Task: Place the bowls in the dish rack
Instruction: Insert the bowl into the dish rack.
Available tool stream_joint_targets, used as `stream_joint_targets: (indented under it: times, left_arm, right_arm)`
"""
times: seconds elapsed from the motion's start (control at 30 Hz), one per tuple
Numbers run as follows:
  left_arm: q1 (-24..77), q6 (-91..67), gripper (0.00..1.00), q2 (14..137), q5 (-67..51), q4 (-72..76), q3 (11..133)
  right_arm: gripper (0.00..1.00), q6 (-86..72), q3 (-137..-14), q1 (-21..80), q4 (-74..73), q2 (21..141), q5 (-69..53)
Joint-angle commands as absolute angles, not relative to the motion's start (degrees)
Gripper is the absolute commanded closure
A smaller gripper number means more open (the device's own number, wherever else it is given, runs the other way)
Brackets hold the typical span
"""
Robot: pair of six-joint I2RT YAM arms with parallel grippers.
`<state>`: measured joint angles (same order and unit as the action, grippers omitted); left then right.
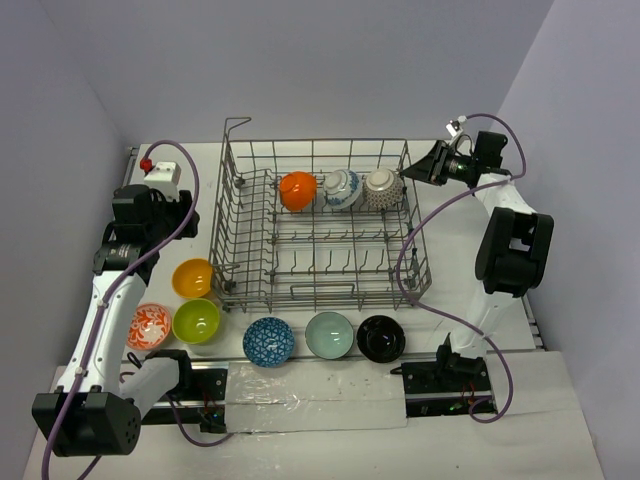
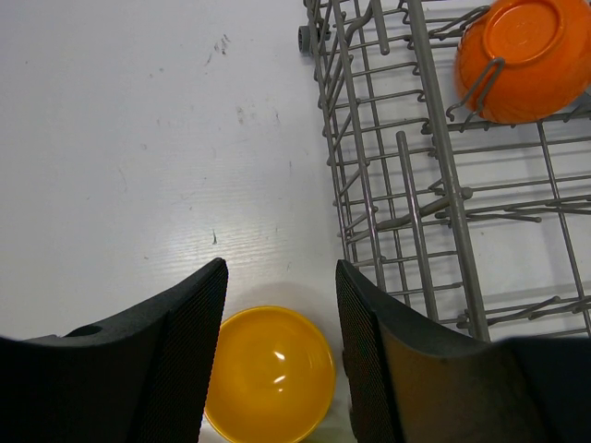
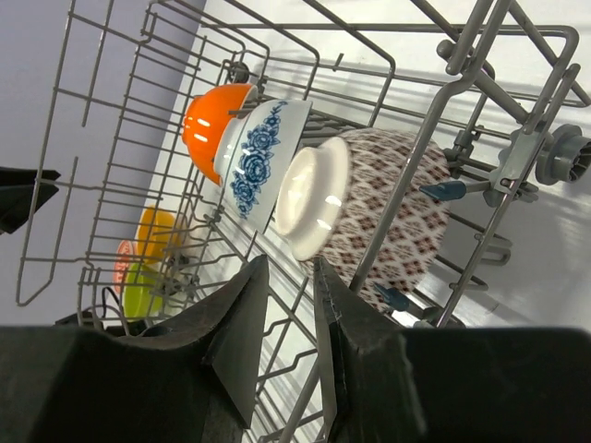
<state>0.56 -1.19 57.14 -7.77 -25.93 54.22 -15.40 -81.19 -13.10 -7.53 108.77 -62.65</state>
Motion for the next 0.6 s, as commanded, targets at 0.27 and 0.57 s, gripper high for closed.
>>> stream_joint_targets:
  times: [0.27,0.57]
  left_arm:
    - [0.2,-1.9,0.44,56.0,-9.2,-23.9,54.0]
    - [0.2,-2.0,0.44,55.6,-8.4,-24.0,54.1]
  right_arm:
    - [0.64,-11.9,-82.9,-13.4,-11.2,108.0,-59.7]
    - [0.59,-8.4,-85.1,-13.4,-14.8,105.9,-59.9]
